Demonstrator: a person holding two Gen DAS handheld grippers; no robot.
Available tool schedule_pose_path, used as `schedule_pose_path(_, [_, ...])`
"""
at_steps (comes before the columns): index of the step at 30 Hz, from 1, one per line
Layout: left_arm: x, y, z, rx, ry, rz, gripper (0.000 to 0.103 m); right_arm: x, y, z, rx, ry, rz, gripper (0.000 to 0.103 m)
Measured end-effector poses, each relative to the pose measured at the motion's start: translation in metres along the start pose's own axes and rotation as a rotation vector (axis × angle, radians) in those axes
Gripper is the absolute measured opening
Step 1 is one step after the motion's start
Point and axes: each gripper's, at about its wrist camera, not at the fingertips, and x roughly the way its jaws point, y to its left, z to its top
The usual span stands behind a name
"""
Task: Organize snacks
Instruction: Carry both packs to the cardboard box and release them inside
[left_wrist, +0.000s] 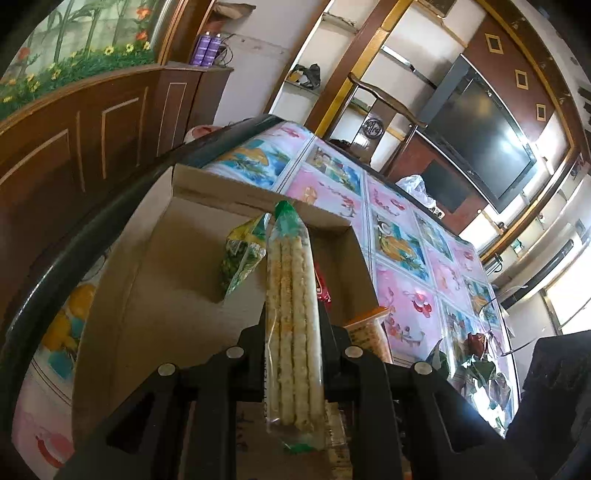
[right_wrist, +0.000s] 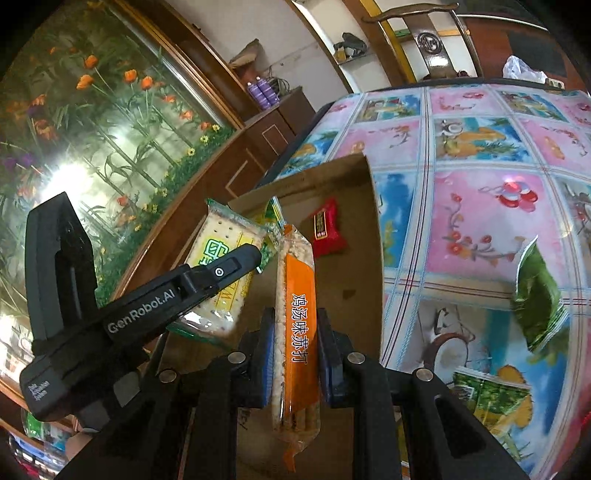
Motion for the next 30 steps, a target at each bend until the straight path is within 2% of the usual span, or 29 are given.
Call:
schedule_pose_path(15, [0.011,-0.001,-0.003,0.009,0.064,0.033,0.018,0.006,0.004,-0.004,-0.048,0.003,-0.026,0.022])
schedule_pose_path(24, [0.011,0.000,-0.004,0.002,0.056,0.030,0.019,0.006,0.009,-0.005,-0.089,-0.006,-0.056,0.024])
schedule_pose_path(30, [0.009,-0.003,-0.005,0.010,0.045,0.037,0.029,0.004,0.011,-0.005,-0.108,-0.019,-0.079,0.025])
